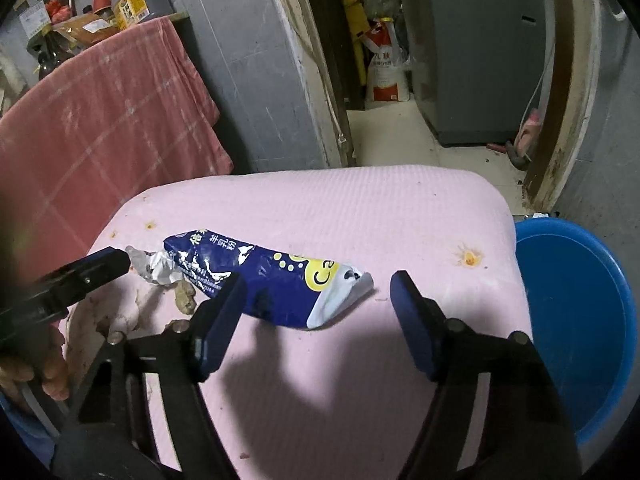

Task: Collect trash
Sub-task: 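Grasp the silver foil scrap with the left tool while the right tool grasps the blue wrapper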

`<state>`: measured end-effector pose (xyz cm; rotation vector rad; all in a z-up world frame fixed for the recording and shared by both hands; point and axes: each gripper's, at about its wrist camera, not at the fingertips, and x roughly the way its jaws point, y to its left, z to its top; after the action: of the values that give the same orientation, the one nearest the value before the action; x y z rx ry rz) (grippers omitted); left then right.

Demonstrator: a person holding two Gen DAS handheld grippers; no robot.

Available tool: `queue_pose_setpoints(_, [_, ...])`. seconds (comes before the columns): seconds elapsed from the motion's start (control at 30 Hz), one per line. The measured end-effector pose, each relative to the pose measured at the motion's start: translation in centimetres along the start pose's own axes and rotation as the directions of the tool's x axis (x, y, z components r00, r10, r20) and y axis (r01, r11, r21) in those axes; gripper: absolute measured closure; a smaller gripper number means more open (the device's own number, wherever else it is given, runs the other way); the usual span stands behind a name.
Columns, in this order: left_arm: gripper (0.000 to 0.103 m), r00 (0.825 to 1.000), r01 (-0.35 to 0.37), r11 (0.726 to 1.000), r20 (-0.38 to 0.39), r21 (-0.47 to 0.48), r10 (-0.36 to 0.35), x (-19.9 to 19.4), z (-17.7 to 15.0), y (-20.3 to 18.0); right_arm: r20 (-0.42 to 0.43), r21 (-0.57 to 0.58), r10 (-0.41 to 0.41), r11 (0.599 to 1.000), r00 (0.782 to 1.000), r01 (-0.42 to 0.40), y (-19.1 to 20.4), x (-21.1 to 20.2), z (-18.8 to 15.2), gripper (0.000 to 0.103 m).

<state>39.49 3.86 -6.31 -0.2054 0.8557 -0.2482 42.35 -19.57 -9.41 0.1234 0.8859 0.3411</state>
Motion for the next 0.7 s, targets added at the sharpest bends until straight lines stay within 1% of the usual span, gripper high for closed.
queue_pose_setpoints(0.1, [0.056, 0.999, 0.017, 1.000, -0.034, -0.002, -0.017, 0.6, 0.4, 0.1, -0.001, 0.000, 0.004, 1.000, 1.000, -0.004, 0.0, 0.1, 0.0, 0.040])
queue_pose_setpoints(0.13, [0.061, 0.999, 0.018, 1.000, -0.040, 0.000, -0.018, 0.7, 0.5, 0.1, -0.003, -0.002, 0.005, 1.000, 1.000, -0.005, 0.0, 0.2, 0.0, 0.047])
queue_pose_setpoints(0.17, [0.064, 0.999, 0.021, 1.000, -0.045, 0.002, -0.021, 0.9, 0.5, 0.1, -0.006, -0.006, 0.006, 1.000, 1.000, -0.006, 0.1, 0.2, 0.0, 0.054])
queue_pose_setpoints(0.2, [0.069, 0.998, 0.027, 1.000, -0.050, 0.004, -0.027, 1.0, 0.5, 0.0, -0.009, -0.010, 0.009, 1.000, 1.000, -0.009, 0.2, 0.3, 0.0, 0.057])
queue_pose_setpoints(0.23, [0.074, 0.998, 0.033, 0.999, -0.054, 0.006, -0.033, 1.1, 0.4, 0.0, -0.010, -0.012, 0.009, 1.000, 1.000, -0.009, 0.3, 0.4, 0.0, 0.063])
queue_pose_setpoints(0.27, [0.077, 0.998, 0.035, 0.999, -0.056, 0.008, -0.035, 1.0, 0.2, -0.1, -0.012, -0.016, 0.007, 1.000, 1.000, -0.008, 0.4, 0.4, 0.0, 0.071])
queue_pose_setpoints(0.33, [0.086, 0.997, 0.042, 0.999, -0.058, 0.016, -0.041, 1.0, 0.1, -0.3, -0.015, -0.023, 0.007, 1.000, 1.000, -0.007, 0.6, 0.5, 0.0, 0.077])
queue_pose_setpoints(0.43, [0.092, 0.998, 0.045, 0.999, -0.055, 0.027, -0.043, 0.8, 0.0, -0.6, -0.015, -0.031, 0.010, 0.999, 1.000, -0.010, 0.7, 0.4, -0.1, 0.080])
queue_pose_setpoints(0.57, [0.096, 0.998, 0.044, 0.999, -0.049, 0.020, -0.043, 0.4, -0.3, -0.7, -0.009, -0.032, 0.014, 0.999, 1.000, -0.014, 0.9, 0.1, -0.2, 0.082])
queue_pose_setpoints(0.7, [0.098, 0.998, 0.059, 0.998, -0.005, 0.006, -0.059, -0.4, -0.6, -0.6, 0.035, -0.025, 0.011, 1.000, 0.999, -0.010, 0.9, -1.1, -0.6, 0.084])
